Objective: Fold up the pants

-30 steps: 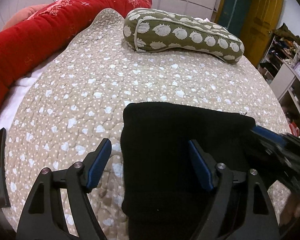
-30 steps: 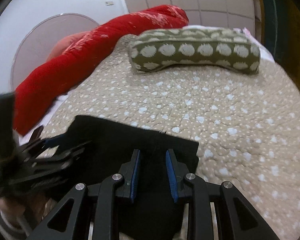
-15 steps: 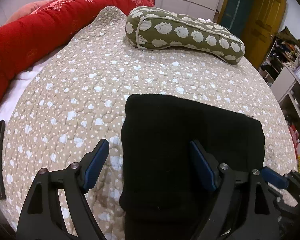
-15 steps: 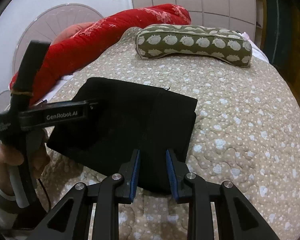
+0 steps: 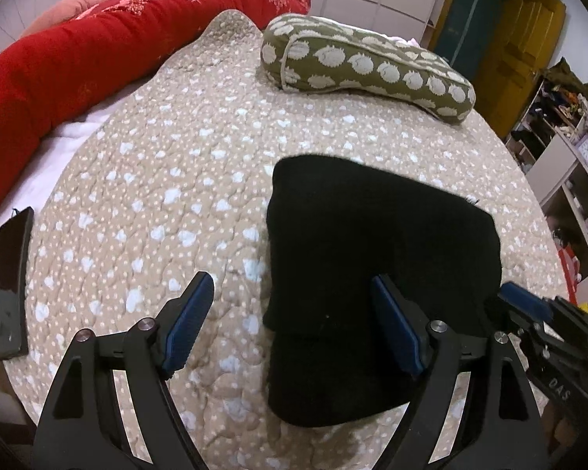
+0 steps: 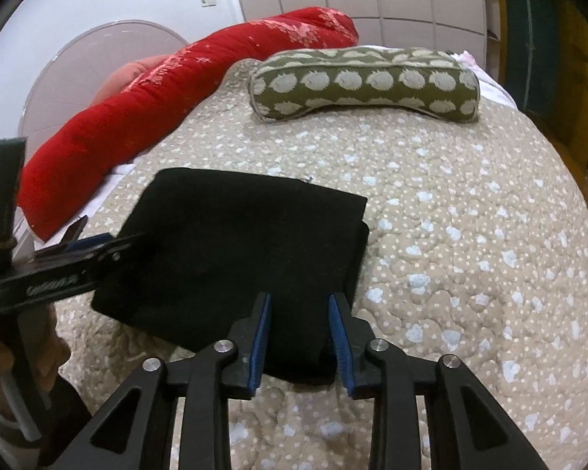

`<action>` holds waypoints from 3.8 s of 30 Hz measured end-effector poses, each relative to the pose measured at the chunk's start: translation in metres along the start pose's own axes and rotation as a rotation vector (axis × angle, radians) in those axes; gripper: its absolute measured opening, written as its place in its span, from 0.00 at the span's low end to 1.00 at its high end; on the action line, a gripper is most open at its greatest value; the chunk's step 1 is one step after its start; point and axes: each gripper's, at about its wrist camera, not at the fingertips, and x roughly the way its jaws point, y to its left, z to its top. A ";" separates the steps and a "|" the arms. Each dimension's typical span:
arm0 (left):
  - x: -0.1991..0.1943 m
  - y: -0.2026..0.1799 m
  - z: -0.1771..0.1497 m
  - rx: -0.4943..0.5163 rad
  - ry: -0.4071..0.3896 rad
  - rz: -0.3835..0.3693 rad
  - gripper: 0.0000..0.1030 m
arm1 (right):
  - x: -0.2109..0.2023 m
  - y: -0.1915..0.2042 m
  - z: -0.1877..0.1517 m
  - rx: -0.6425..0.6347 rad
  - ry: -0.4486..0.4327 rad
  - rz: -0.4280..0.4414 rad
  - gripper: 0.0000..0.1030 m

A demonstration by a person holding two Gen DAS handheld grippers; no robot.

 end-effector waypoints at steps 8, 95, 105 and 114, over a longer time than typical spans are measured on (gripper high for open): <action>0.013 -0.006 -0.004 0.001 0.008 -0.005 0.82 | 0.013 -0.019 -0.005 0.100 0.000 0.067 0.41; 0.090 -0.033 0.093 0.064 0.042 -0.052 0.85 | 0.041 -0.037 0.074 0.047 -0.054 0.040 0.43; 0.071 -0.032 0.100 0.063 -0.020 -0.011 0.85 | 0.038 -0.034 0.076 0.015 -0.070 0.014 0.43; 0.097 -0.028 0.112 0.042 0.025 -0.026 0.85 | 0.062 -0.034 0.078 0.021 -0.037 -0.059 0.44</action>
